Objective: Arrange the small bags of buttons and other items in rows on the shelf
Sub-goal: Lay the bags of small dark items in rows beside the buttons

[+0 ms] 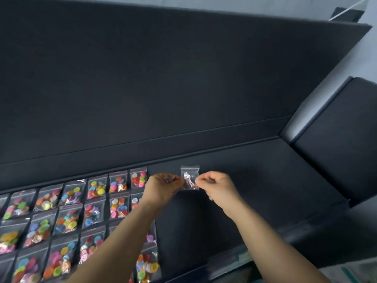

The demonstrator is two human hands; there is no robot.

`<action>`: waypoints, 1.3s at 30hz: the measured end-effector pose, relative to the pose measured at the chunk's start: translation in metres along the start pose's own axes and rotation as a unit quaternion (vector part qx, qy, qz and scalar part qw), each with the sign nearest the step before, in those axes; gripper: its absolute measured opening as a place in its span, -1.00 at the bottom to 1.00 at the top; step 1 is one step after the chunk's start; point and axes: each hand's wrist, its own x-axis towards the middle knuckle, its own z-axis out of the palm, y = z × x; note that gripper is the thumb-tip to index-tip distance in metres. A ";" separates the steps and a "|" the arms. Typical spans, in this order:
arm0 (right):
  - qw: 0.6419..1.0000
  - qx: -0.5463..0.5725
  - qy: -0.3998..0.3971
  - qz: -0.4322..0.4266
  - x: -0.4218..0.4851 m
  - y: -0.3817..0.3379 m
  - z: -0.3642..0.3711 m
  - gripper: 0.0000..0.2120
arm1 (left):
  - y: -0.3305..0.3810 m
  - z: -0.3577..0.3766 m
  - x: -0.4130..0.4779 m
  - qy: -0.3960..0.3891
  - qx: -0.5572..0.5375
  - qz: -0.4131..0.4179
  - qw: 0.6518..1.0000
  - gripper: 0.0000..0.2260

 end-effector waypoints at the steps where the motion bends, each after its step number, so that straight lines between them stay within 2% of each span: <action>1: 1.000 -0.013 -0.006 0.001 0.013 0.002 -0.001 -0.97 | -0.001 0.005 0.007 0.014 0.004 -0.009 1.000 -0.82; 7: 0.995 -0.081 -0.046 -0.018 0.079 0.012 -0.009 -0.87 | -0.010 0.032 0.045 0.108 0.016 -0.055 0.993 -0.79; 14: 0.986 -0.123 -0.107 -0.037 0.122 0.019 -0.004 -0.89 | -0.008 0.039 0.066 0.190 0.103 -0.085 0.973 -0.89; 21: 0.980 -0.166 -0.104 -0.043 0.129 0.020 0.001 -0.89 | -0.006 0.041 0.072 0.189 0.158 -0.101 0.964 -0.87; 25: 0.980 -0.166 -0.102 -0.046 0.128 0.017 0.002 -0.91 | -0.007 0.040 0.075 0.185 0.178 -0.111 0.960 -0.78; 33: 0.985 -0.151 -0.081 -0.029 0.128 0.014 0.004 -0.96 | -0.010 0.039 0.082 0.180 0.189 -0.100 0.960 -0.76; 36: 0.989 -0.126 -0.070 -0.011 0.126 0.012 -0.001 -0.80 | -0.010 0.038 0.081 0.191 0.166 -0.098 0.962 -0.81; 39: 0.995 -0.019 -0.088 0.053 0.123 0.007 -0.013 -0.64 | -0.009 0.034 0.076 0.203 0.171 -0.080 0.961 -0.80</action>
